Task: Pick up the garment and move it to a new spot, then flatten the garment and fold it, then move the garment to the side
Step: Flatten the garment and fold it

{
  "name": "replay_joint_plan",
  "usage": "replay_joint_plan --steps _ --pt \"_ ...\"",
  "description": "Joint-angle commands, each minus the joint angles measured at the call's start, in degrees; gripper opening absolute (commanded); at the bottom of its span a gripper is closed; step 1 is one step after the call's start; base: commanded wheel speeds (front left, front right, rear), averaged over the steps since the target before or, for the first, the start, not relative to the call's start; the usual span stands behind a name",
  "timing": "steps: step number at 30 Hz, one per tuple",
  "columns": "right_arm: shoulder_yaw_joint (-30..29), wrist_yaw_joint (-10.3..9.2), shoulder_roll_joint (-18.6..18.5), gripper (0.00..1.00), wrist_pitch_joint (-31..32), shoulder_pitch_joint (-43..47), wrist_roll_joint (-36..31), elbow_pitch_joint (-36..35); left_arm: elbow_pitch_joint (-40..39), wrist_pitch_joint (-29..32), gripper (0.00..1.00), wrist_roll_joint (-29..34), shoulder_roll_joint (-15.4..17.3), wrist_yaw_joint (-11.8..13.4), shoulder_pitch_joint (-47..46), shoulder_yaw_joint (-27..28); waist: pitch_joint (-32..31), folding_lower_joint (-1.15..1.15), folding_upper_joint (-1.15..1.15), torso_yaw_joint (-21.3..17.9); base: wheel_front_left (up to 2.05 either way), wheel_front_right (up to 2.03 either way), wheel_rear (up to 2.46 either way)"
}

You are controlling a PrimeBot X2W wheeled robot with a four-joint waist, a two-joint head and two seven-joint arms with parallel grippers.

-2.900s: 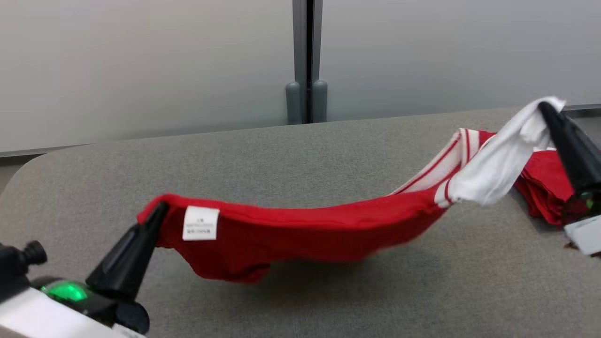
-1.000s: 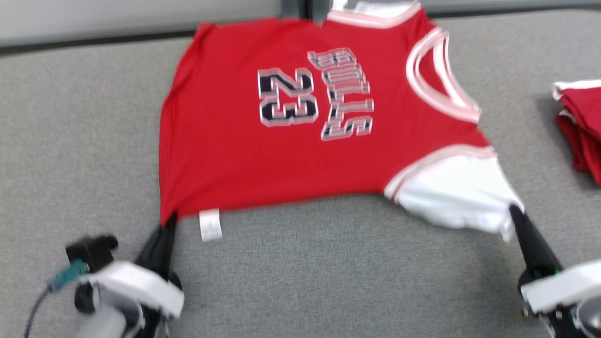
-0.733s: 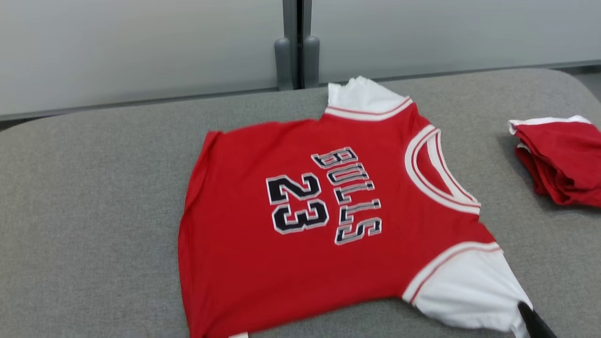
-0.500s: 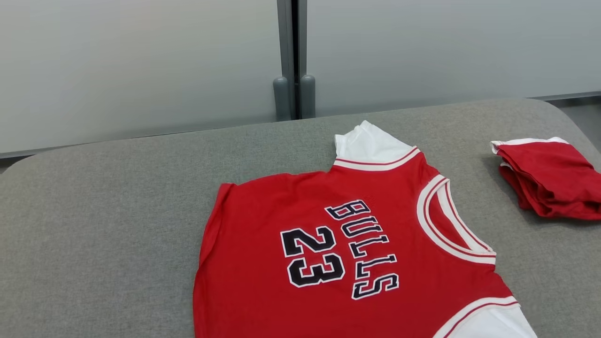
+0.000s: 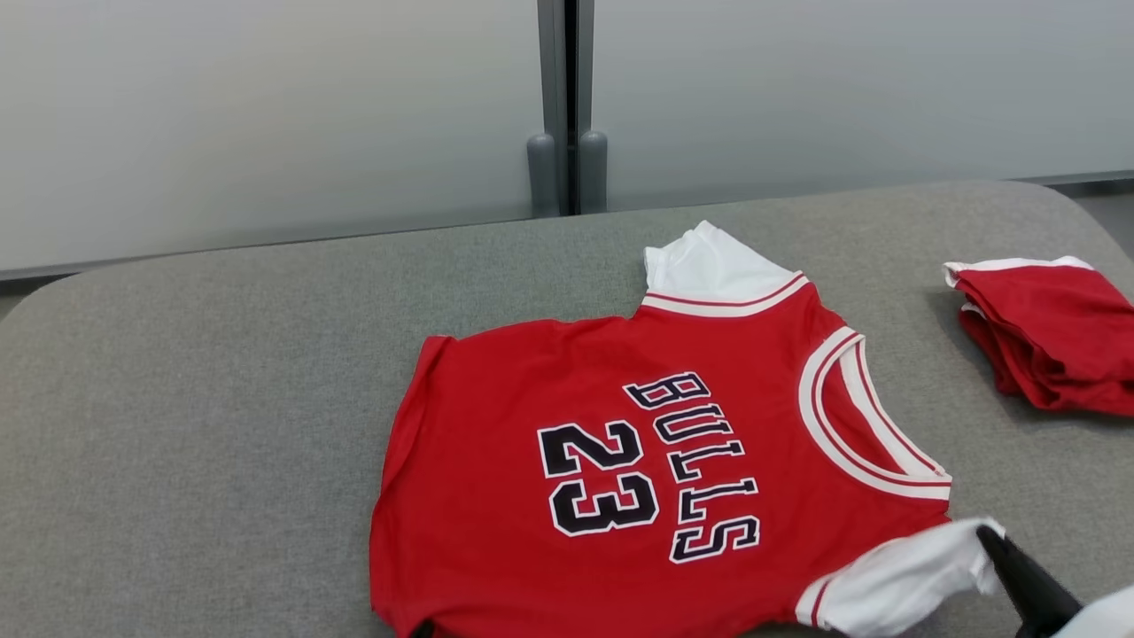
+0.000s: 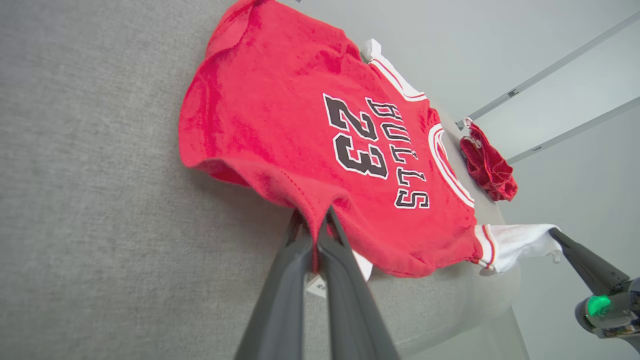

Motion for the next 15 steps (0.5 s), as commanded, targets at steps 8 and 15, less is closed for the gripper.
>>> replay_joint_plan --steps 8,15 --pt "1.5 0.00 -1.9 0.00 7.3 -16.2 -4.5 2.3 -3.6 8.0 0.00 -1.4 1.9 2.0 -12.8 1.8 8.6 0.00 0.00 2.1 0.00 0.00 0.00" --pt "3.4 0.00 -2.2 0.00 8.8 -26.9 -9.2 10.2 2.3 13.3 0.00 -2.5 1.2 3.5 -21.9 2.3 12.9 0.00 0.00 3.5 0.00 0.00 0.00"
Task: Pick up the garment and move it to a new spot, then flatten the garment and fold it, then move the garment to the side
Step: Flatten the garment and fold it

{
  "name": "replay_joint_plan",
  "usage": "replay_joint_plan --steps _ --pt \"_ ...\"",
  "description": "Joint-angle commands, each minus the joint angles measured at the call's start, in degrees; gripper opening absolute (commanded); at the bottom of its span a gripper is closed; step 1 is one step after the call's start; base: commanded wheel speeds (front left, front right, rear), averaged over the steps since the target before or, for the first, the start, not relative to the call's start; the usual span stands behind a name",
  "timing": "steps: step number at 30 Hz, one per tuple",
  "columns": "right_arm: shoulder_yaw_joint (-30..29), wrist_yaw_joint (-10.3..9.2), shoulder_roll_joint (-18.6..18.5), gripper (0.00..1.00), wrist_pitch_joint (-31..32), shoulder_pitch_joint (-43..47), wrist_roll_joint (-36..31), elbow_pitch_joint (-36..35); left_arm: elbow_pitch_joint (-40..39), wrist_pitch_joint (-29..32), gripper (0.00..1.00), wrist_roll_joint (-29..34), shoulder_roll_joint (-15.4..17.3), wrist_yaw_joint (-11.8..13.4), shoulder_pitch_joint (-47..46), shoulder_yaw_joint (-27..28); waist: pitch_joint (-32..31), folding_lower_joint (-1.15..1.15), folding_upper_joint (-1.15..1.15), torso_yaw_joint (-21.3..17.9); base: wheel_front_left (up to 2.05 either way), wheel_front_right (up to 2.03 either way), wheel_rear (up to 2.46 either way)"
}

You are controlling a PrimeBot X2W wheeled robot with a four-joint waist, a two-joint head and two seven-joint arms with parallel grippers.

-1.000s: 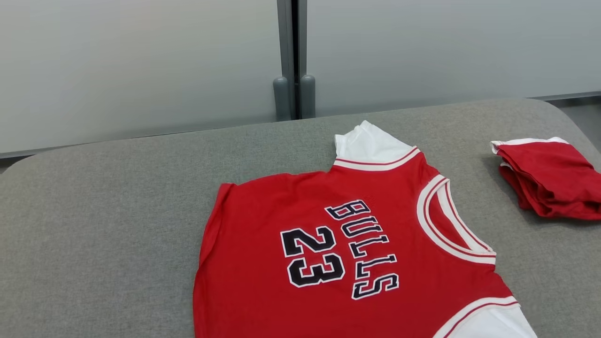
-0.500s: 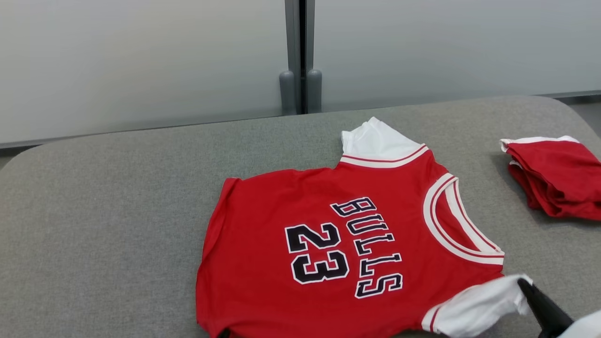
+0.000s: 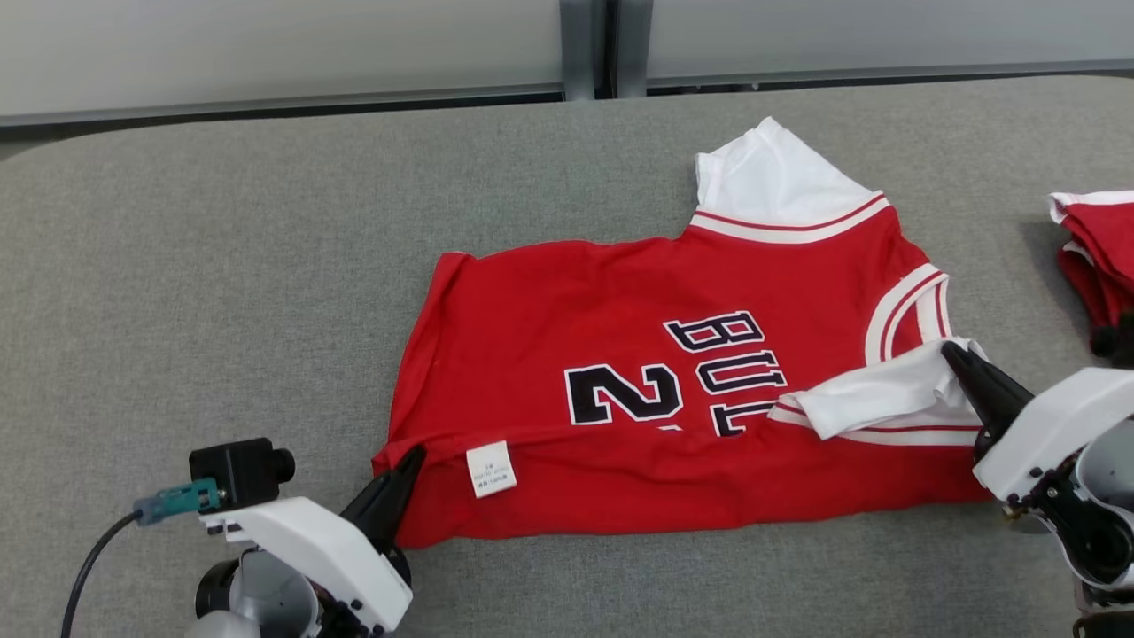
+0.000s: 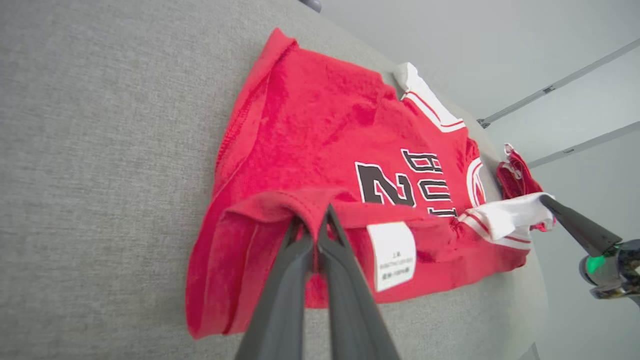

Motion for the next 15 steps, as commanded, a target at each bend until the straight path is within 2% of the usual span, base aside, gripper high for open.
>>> replay_joint_plan --steps 1,2,3,4,10,15 --pt "0.0 0.00 -0.3 0.00 -0.1 -0.5 -0.4 0.3 0.5 0.1 0.00 0.1 0.2 0.4 -1.0 0.1 1.2 0.00 0.00 0.8 0.00 0.00 0.00" --pt "0.4 0.00 -0.3 0.27 -0.6 -1.7 -1.0 1.2 1.7 0.5 0.27 0.4 0.3 0.6 -2.0 0.1 1.5 0.00 0.00 0.9 0.00 0.00 0.00" --pt "1.0 0.00 -0.6 0.91 -1.1 -2.6 -1.8 2.0 2.9 1.0 0.55 0.3 0.0 0.6 -2.9 0.0 1.8 0.00 0.00 1.0 0.00 0.00 0.00" --pt "1.6 0.00 -0.8 1.00 -1.4 -3.3 -2.3 2.8 4.1 1.5 1.00 0.4 -0.1 0.3 -3.6 -0.5 2.0 0.00 0.00 1.0 0.00 0.00 0.00" --pt "2.7 0.00 -3.1 1.00 -5.6 -3.7 -3.6 2.2 7.2 1.1 1.00 1.4 1.2 -1.0 -4.1 -0.5 2.3 0.00 0.00 0.4 0.00 0.00 0.00" --pt "3.0 0.00 -7.5 1.00 -5.3 1.9 -5.6 -3.1 4.7 -1.3 1.00 2.0 4.1 -0.1 1.1 1.1 2.7 0.00 0.00 -1.2 0.00 0.00 0.00"
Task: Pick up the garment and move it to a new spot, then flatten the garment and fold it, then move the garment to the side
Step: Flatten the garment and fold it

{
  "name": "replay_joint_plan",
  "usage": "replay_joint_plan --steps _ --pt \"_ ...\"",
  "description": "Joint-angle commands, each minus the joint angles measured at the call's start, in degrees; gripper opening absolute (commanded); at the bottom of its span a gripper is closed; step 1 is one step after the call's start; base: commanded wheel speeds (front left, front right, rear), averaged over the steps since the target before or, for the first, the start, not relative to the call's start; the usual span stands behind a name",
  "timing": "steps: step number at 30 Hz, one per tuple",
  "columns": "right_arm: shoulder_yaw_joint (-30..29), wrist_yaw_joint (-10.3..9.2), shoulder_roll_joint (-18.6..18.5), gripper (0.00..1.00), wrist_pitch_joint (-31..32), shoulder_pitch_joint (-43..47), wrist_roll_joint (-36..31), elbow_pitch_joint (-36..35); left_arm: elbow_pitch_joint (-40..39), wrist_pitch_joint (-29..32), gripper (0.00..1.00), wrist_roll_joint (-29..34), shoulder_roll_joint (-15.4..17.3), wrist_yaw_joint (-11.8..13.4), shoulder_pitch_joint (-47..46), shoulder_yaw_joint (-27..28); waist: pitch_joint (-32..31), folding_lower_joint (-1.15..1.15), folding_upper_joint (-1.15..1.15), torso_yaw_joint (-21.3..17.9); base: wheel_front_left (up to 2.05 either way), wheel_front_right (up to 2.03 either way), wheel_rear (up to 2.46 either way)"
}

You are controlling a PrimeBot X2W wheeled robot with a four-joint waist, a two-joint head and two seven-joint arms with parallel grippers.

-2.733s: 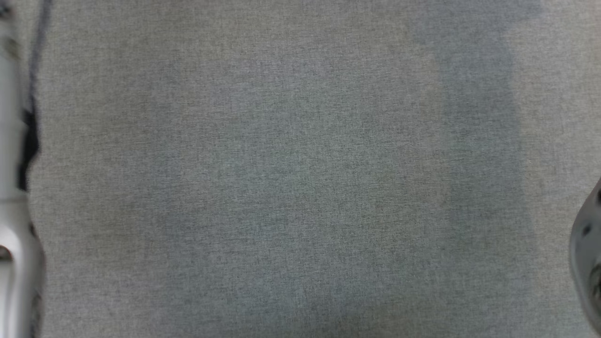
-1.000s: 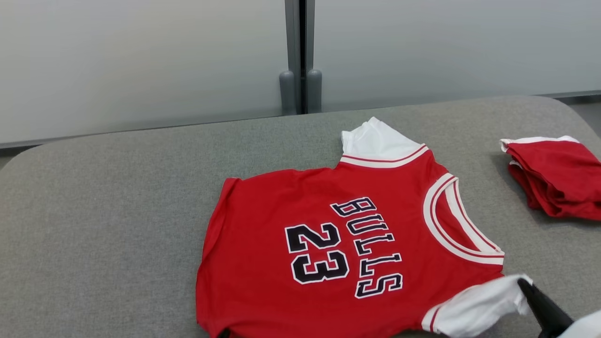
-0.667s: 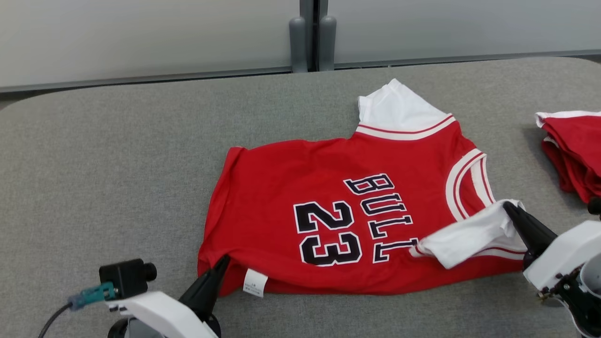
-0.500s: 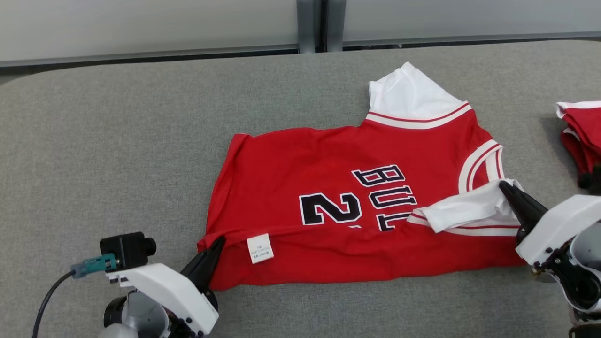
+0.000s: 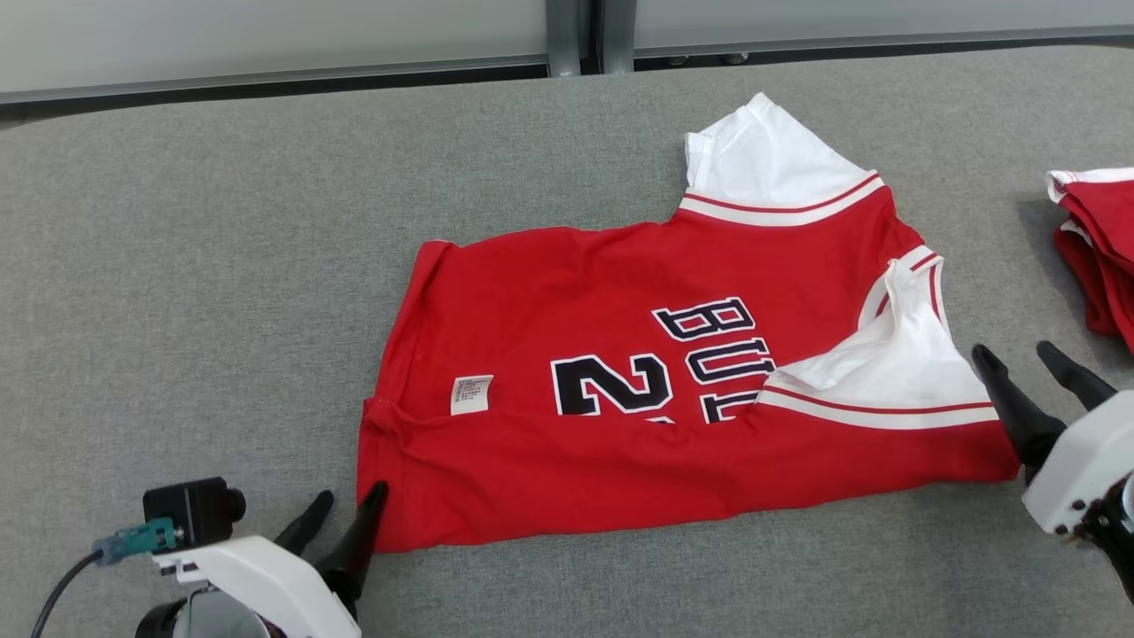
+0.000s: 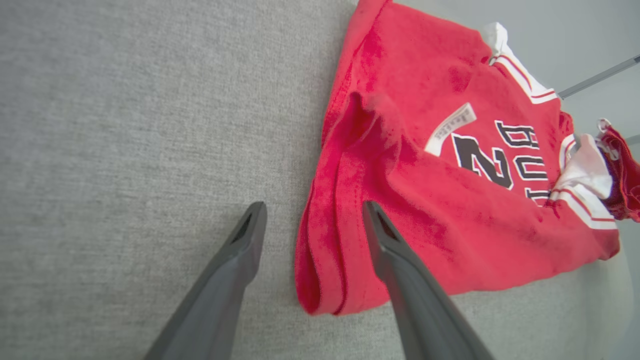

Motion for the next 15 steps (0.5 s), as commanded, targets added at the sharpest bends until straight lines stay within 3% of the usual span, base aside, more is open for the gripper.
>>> replay_joint_plan --steps 1,6,12,13,14,15 --pt "-0.1 0.00 -1.9 1.00 0.8 2.3 -1.4 -1.2 -1.0 -0.5 1.00 0.2 0.5 0.4 1.8 0.2 0.6 0.00 0.00 -0.6 0.00 0.00 0.00" --pt "-1.1 0.00 -4.5 1.00 2.8 7.3 -4.8 -2.2 -1.3 -0.2 1.00 0.2 0.5 0.8 4.6 -1.1 2.6 0.00 0.00 -0.5 0.00 0.00 0.00" --pt "-0.4 0.00 -3.7 1.00 4.6 7.0 -7.0 0.4 1.8 2.1 1.00 -0.4 -0.7 -0.7 4.0 -3.8 4.4 0.00 0.00 0.2 0.00 0.00 0.00" --pt "0.2 0.00 -3.5 1.00 5.2 6.7 -6.9 0.9 2.4 2.8 0.78 -0.8 -1.0 -1.2 4.0 -4.2 4.4 0.00 0.00 0.3 0.00 0.00 0.00" --pt "1.0 0.00 -3.3 1.00 6.0 6.6 -6.2 1.5 2.8 3.4 0.32 -1.2 -1.3 -2.0 3.9 -4.8 4.5 0.00 0.00 0.4 0.00 0.00 0.00" --pt "1.7 0.00 -3.4 1.00 6.9 6.6 -5.5 2.0 3.4 3.9 0.00 -1.8 -1.7 -2.8 3.8 -5.3 4.3 0.00 0.00 0.6 0.00 0.00 0.00"
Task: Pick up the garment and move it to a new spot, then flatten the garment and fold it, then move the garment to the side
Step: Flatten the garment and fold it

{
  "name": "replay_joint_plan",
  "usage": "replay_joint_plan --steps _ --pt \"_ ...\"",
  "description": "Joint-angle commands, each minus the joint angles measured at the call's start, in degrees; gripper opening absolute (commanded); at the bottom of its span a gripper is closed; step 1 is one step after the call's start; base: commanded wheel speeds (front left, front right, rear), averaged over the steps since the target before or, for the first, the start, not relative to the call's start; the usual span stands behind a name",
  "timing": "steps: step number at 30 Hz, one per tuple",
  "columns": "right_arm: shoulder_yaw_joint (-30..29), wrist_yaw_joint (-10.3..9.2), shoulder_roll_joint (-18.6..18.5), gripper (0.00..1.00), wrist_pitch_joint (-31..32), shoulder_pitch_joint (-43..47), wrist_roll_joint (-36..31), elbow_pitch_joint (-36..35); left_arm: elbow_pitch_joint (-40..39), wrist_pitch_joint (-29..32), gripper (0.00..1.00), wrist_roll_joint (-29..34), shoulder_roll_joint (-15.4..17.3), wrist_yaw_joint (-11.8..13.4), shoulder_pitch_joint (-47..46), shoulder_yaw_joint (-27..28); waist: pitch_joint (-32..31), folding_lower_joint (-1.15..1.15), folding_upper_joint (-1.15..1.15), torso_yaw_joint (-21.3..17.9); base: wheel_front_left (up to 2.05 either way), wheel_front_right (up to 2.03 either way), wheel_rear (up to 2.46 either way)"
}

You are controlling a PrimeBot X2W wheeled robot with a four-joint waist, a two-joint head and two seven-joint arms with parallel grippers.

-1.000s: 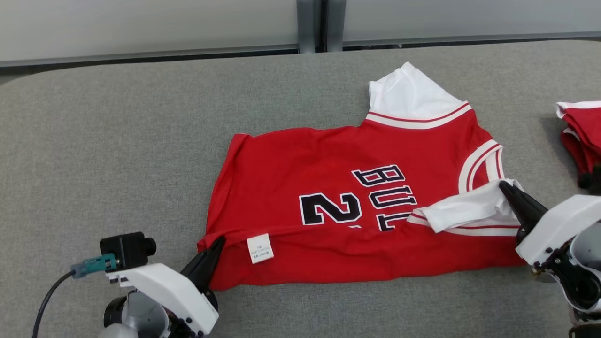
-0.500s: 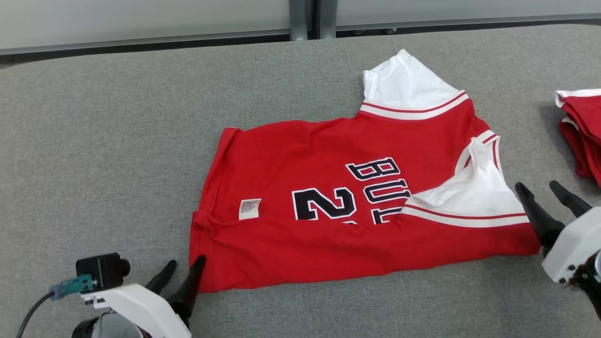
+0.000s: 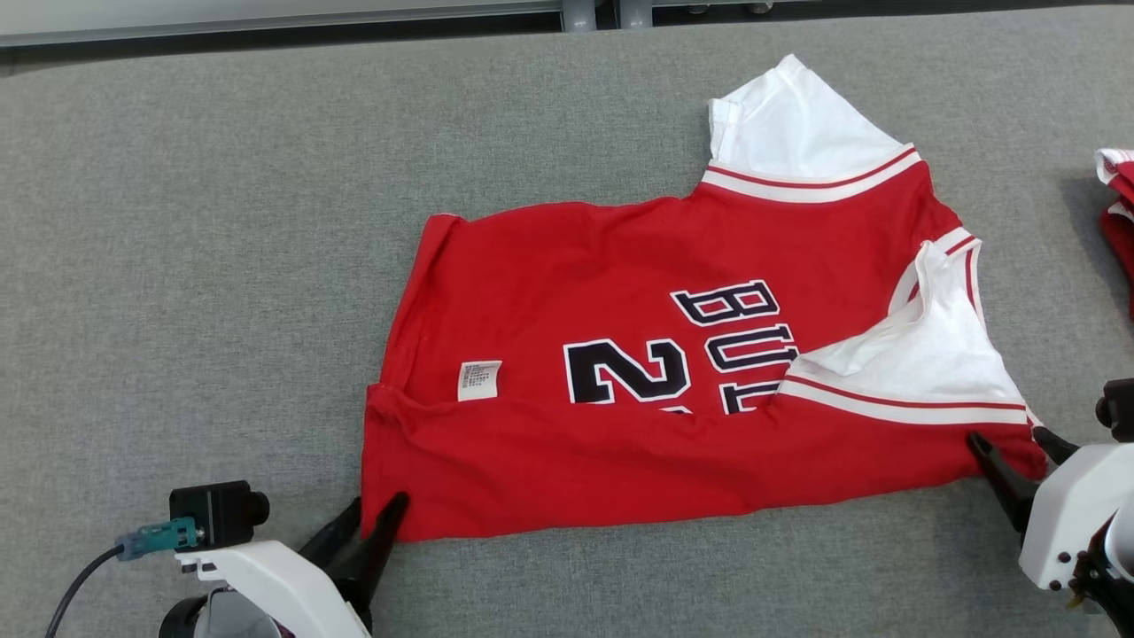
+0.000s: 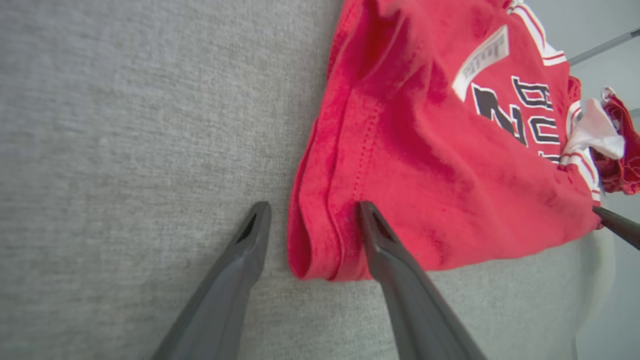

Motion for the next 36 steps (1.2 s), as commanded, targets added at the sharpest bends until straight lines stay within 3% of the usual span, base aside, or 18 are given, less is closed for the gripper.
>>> replay_joint_plan --steps 1,2,3,10,18,19,20,21,22,26,30,33,36 --pt "1.1 0.01 -0.2 0.47 1.3 -0.1 1.5 0.9 3.5 3.6 0.00 -1.5 -1.8 -1.3 1.7 -3.6 -0.4 0.00 0.00 0.4 0.00 0.00 0.00" --pt "1.6 0.01 -0.3 0.05 1.8 0.1 2.6 1.1 3.7 3.6 0.00 -2.0 -2.0 -1.9 1.9 -3.7 -0.8 0.00 0.00 0.6 0.00 0.00 0.00" --pt "2.0 0.02 -0.8 0.00 2.1 0.5 3.8 0.9 3.7 3.4 0.00 -2.4 -2.1 -2.4 2.0 -3.6 -1.2 0.00 0.00 0.7 0.00 0.00 0.00" --pt "-1.9 0.00 -6.2 0.00 4.4 4.8 10.7 -1.9 -0.7 2.1 0.00 -5.2 1.4 -4.2 5.3 0.2 -5.2 0.00 0.00 0.7 0.00 0.00 0.00" --pt "-4.5 -0.01 -8.1 0.00 7.8 9.3 12.7 -3.5 -6.9 1.6 0.00 -7.4 3.2 -2.8 11.2 1.8 -5.8 0.00 0.00 0.5 0.00 0.00 0.00" --pt "-4.6 -0.01 -7.7 0.12 7.9 9.5 12.4 -3.1 -6.7 1.8 0.18 -7.1 3.2 -2.7 11.7 1.4 -5.8 0.00 0.00 0.5 0.00 0.00 0.00" --pt "-4.4 -0.01 -7.5 0.36 8.0 9.9 12.1 -2.8 -6.4 1.8 0.40 -6.9 3.0 -2.6 11.9 0.9 -5.8 0.00 0.00 0.5 0.00 0.00 0.00" --pt "-4.1 0.00 -7.3 0.67 8.1 10.0 11.9 -2.6 -6.3 1.3 0.78 -7.1 2.3 -2.5 12.1 0.9 -5.9 0.00 0.00 0.6 0.00 0.00 0.00" --pt "-4.1 0.00 -7.1 1.00 7.9 10.0 11.7 -2.5 -6.1 1.1 1.00 -7.2 2.0 -2.4 12.2 0.7 -5.9 0.00 0.00 0.6 0.00 0.00 0.00" --pt "-5.2 0.00 -7.9 1.00 7.5 10.2 11.5 -4.8 -6.1 -0.1 1.00 -5.6 2.2 -1.5 12.4 0.9 -5.9 0.00 0.00 0.5 0.00 0.00 0.00" --pt "-6.7 0.00 -10.4 1.00 8.2 7.7 12.2 -10.9 -8.6 -1.4 1.00 -3.3 5.9 0.9 12.6 3.8 -4.8 0.00 0.00 -0.5 0.00 0.00 0.00" --pt "-7.2 0.00 -12.2 1.00 8.7 2.9 12.1 -14.4 -10.8 -0.9 1.00 -0.8 8.9 2.8 8.0 6.1 -2.7 0.00 0.00 -0.1 0.00 0.00 0.00" --pt "-5.7 0.00 -13.4 1.00 9.7 -4.9 10.1 -15.4 -11.7 2.3 1.00 3.4 10.3 3.9 -0.5 4.7 0.6 0.00 0.00 0.8 0.00 0.00 0.00"
